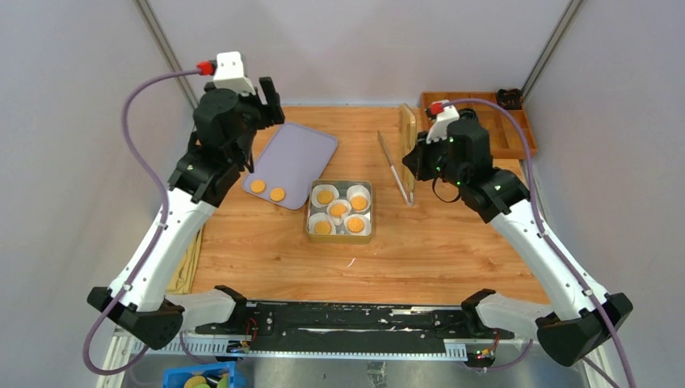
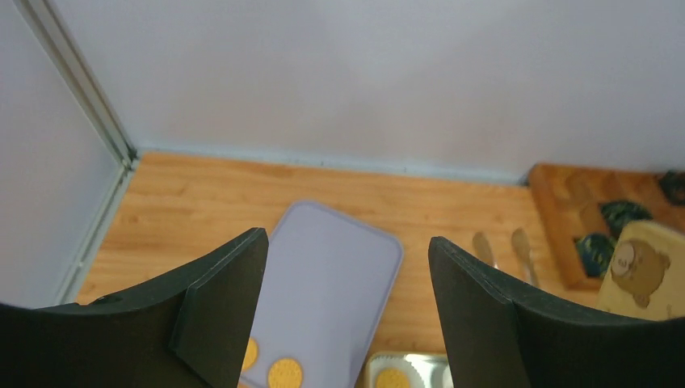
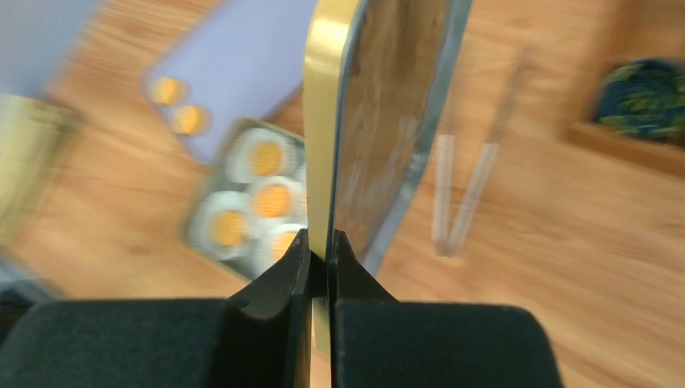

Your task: Pack the cookies

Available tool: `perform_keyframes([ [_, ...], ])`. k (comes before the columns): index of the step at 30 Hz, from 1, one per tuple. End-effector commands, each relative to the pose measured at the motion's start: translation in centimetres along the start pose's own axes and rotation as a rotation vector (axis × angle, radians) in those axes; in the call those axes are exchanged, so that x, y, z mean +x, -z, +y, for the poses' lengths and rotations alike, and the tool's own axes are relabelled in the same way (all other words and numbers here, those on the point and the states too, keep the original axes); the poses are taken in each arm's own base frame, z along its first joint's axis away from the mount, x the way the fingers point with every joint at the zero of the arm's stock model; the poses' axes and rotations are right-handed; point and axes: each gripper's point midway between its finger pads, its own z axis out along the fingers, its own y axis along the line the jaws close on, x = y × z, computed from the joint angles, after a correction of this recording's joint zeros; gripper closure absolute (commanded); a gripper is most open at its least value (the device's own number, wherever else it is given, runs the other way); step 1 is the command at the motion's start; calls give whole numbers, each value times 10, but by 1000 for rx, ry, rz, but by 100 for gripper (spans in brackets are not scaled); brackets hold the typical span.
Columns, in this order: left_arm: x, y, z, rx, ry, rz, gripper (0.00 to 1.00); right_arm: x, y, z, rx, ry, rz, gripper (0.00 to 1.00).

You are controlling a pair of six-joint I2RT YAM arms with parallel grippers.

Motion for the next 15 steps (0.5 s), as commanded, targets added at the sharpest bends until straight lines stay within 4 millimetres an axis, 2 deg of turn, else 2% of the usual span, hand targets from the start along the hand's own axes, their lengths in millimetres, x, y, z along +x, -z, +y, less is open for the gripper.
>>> perform_keyframes([
  [1,45,-6,-3,16,14,73,21,-30,37,71,-582,-342,-12,100],
  [6,90,-8,-10,51,18,168,22,-54,37,79,-888,-547,-78,100],
  [11,115,-5,-3,29,7,210,23,-48,25,84,-1075,-707,-61,100],
  [15,121,0,2,22,-12,224,23,-27,12,85,-1185,-874,12,100],
])
